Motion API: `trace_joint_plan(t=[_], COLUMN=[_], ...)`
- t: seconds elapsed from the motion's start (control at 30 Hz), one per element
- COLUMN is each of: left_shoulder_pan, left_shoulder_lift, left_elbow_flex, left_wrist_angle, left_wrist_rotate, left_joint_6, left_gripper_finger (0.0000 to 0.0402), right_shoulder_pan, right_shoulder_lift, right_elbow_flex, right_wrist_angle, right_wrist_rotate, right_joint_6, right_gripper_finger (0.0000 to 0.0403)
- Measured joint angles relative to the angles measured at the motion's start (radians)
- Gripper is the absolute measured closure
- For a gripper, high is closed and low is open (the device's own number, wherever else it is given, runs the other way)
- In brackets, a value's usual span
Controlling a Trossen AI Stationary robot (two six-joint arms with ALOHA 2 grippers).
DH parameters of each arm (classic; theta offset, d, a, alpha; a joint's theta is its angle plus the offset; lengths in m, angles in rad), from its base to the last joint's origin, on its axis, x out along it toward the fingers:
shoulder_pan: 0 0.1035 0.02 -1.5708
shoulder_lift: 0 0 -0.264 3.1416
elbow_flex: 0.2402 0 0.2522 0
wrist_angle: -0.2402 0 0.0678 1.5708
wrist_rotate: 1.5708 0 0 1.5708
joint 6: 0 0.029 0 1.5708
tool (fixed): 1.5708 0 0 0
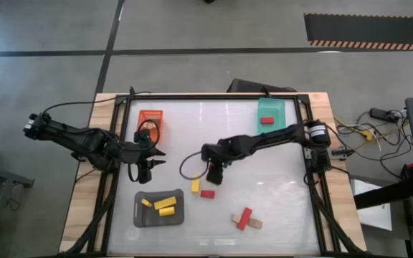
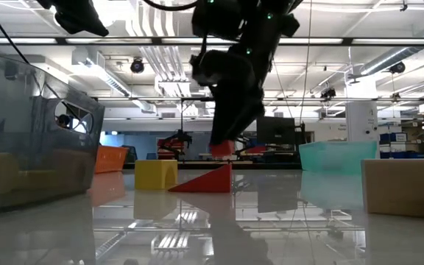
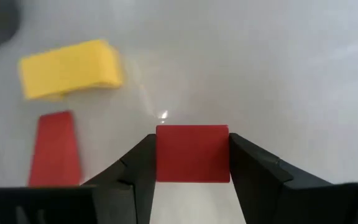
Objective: Sort & place blocks by color
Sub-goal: Put the red block into the green bin
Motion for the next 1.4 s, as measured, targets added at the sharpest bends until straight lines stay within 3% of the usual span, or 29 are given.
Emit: trace_joint_plan(t=[0.57, 1.07, 1.4], left_shoulder_pan=[0.024, 0.122, 0.172], left_shoulder_lift=[-0.003, 0.020, 0.054], left_elbow_flex=[0.001, -0.001, 0.003], left_wrist_angle=[0.071, 0.169, 0.305], left_wrist_rotate=[-0.031, -0.034, -0.033], left_joint_6=[0.105, 0.106, 0.097], left_gripper_finger=[0.0297, 0.0297, 0.0297], right_shoulder_pan=[-0.321, -0.591, -0.733], right_shoulder_lift=[-0.293, -0.442, -0.531], right_elbow_flex=[-0.006, -0.027, -0.126], right_wrist_angle=[-0.294, -0.452, -0.426], right_wrist_rotate=[0.145, 0.178, 0.180], right_joint_6=[0.282, 0.214, 0.137], right_gripper_finger=[0.0243, 0.0243, 0.0243])
